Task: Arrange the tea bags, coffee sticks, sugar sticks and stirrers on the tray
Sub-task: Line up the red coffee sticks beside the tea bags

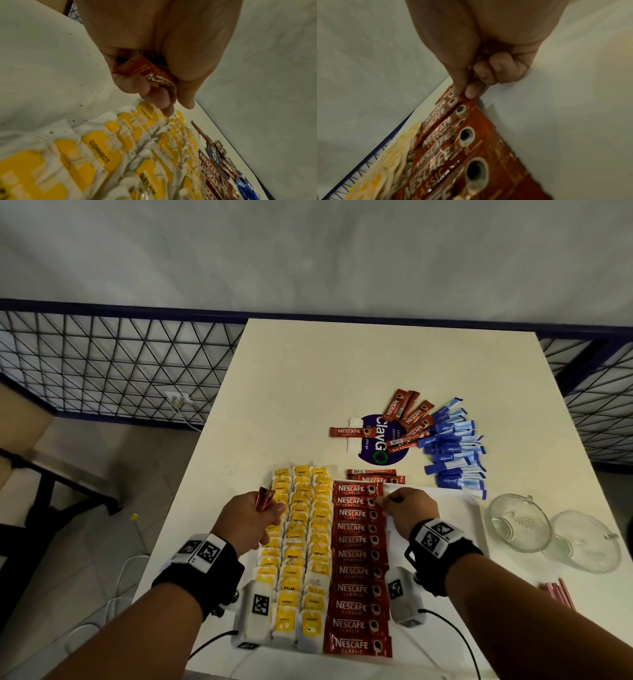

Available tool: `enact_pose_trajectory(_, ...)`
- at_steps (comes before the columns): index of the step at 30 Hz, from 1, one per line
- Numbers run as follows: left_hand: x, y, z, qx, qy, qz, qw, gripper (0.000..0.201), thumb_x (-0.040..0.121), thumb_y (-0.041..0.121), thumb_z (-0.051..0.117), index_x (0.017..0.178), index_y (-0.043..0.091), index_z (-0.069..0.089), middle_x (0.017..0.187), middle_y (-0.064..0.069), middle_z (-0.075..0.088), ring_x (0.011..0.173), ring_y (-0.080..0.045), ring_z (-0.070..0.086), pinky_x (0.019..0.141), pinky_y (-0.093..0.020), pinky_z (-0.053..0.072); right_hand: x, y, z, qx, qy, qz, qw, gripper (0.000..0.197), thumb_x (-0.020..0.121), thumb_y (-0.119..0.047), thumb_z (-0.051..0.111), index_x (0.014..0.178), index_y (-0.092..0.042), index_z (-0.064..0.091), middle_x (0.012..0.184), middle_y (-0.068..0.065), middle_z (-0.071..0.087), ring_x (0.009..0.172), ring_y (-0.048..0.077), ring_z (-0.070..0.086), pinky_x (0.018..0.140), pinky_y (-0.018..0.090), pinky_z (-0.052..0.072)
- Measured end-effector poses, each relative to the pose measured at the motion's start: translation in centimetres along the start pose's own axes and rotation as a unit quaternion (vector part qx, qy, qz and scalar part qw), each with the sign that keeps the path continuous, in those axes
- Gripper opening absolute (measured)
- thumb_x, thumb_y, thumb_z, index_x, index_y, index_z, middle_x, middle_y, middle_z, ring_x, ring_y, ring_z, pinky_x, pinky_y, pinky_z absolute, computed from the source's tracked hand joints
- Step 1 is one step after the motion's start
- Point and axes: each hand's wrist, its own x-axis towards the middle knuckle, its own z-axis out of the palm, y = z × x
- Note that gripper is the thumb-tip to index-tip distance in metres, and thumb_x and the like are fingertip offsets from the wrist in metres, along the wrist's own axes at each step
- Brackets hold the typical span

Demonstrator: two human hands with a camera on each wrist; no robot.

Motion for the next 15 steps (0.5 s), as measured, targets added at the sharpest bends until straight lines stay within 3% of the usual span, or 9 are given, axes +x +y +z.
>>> enact_pose_trajectory(6, -0.4, 0.4, 0.2, -0.043, -0.026, 0.003, 0.999, 0.018, 0.088, 0.027, 0.069, 0.086, 0.010, 0.063, 0.068, -0.007, 0.062, 0.045, -0.018, 0.050, 0.042, -0.025, 0.038, -0.6, -0.2, -0.5, -0.010, 0.014, 0.008, 1.000, 0.034, 0.082, -0.052, 0.065, 0.076, -0.019, 0.061, 0.075, -0.002, 0.064, 0.071, 0.016, 0.057, 0.060, 0.026, 0.038)
enact_pose_trajectory(9, -0.9, 1.3, 0.4, -0.093, -0.078, -0.001, 0.993, 0.023, 0.086, 0.025, 0.070, 0.086, 0.007, 0.056, 0.059, -0.004, 0.046, 0.044, -0.017, 0.038, 0.040, -0.023, 0.031, -1.9, -1.6, -1.0, 0.024, 0.055, -0.049, 0.997, 0.038, 0.082, -0.056, 0.062, 0.083, -0.018, 0.059, 0.076, -0.005, 0.061, 0.074, 0.015, 0.057, 0.064, 0.027, 0.040)
enact_pose_trajectory(12, -1.5, 2.8, 1.0, -0.123, -0.171, 0.006, 0.977, 0.021, 0.087, 0.019, 0.068, 0.089, 0.008, 0.050, 0.060, -0.003, 0.040, 0.043, -0.014, 0.033, 0.039, -0.022, 0.026, -4.0, -4.2, -1.0, 0.112, -0.033, -0.180, 0.977, 0.030, 0.084, -0.053, 0.062, 0.097, -0.025, 0.064, 0.091, -0.008, 0.067, 0.082, 0.008, 0.063, 0.074, 0.028, 0.051)
enact_pose_trajectory(15, -2.0, 4.6, 1.7, -0.130, -0.229, 0.015, 0.965, 0.017, 0.090, 0.012, 0.064, 0.096, 0.009, 0.049, 0.057, 0.000, 0.041, 0.040, -0.012, 0.034, 0.038, -0.020, 0.027, -5.7, -6.2, -1.0, 0.143, -0.141, -0.252, 0.947, 0.017, 0.082, -0.044, 0.068, 0.092, -0.031, 0.065, 0.082, -0.011, 0.068, 0.064, -0.003, 0.058, 0.063, 0.020, 0.047)
